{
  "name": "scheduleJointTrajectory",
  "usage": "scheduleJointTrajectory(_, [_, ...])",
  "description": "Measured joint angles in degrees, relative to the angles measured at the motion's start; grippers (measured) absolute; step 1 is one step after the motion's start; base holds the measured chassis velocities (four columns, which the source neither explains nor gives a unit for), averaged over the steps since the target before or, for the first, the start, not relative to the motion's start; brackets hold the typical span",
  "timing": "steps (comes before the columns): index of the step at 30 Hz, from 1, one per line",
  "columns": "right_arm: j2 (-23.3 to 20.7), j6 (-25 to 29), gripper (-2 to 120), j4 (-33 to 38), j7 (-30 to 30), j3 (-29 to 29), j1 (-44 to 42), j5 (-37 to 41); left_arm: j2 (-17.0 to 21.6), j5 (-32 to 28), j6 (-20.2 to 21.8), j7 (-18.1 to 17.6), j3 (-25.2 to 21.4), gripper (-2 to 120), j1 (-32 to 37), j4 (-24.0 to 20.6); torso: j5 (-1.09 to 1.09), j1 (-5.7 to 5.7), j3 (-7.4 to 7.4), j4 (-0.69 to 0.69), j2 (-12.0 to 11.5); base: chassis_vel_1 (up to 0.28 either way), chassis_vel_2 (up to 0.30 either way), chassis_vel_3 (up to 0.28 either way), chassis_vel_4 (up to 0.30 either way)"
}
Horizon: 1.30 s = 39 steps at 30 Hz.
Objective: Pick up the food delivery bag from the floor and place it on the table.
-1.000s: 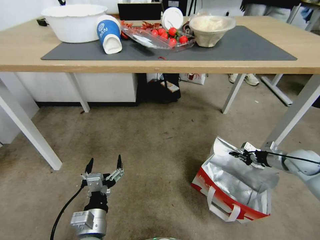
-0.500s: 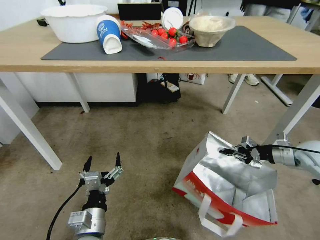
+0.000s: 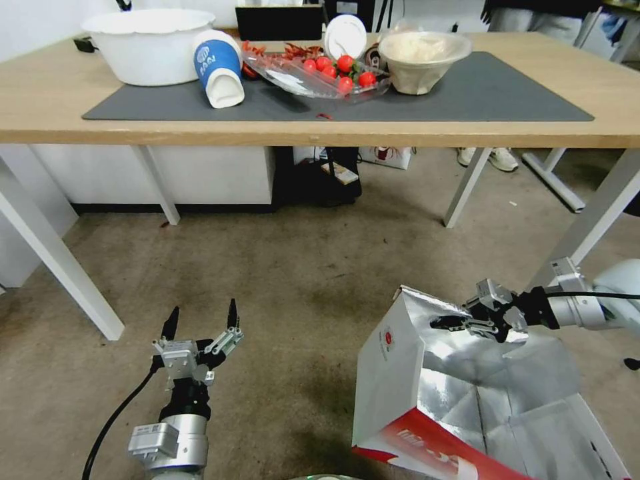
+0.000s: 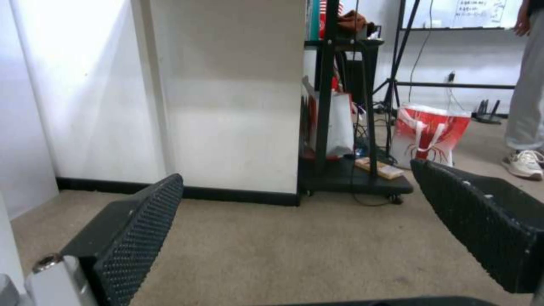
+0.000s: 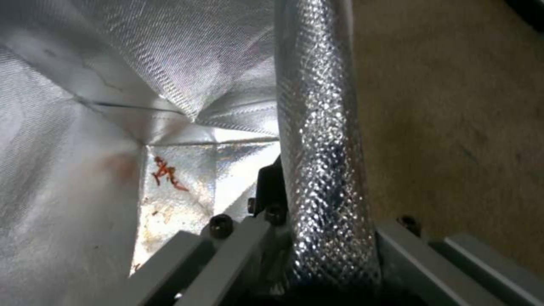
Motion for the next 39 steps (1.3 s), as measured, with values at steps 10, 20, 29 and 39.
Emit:
scheduleJointTrajectory(10, [0.3,0.2,0,0.0,-0.2,0.1,-0.3,0.0,0.0,-0.1,-0.9,0.4,0.2,100,0.0,0.3,0.0,0.0,0.0,0.0,0.0,0.0,0.0,0.0,0.0])
scheduleJointTrajectory(20, [0.7,0.5,0,0.0,0.2,-0.1,-0.6,-0.1,0.2,0.7,-1.8,1.6,0.1,100,-0.1,0.9,0.0,0.0,0.0,0.0,0.0,0.0,0.0,0.0,0.0])
scheduleJointTrajectory(29, [1.1,0.8,0,0.3,0.9,-0.1,-1.2,-0.2,0.6,1.7,-3.3,1.9,0.2,100,-0.5,2.0,0.0,0.0,0.0,0.0,0.0,0.0,0.0,0.0,0.0])
scheduleJointTrajectory(39, [1.9,1.9,0,0.4,1.1,0.5,-2.3,-0.6,0.8,4.1,-3.3,3.4,-0.1,100,-0.1,1.9,0.0,0.06,0.37,0.0,0.5,0.0,0.0,0.0,0.0])
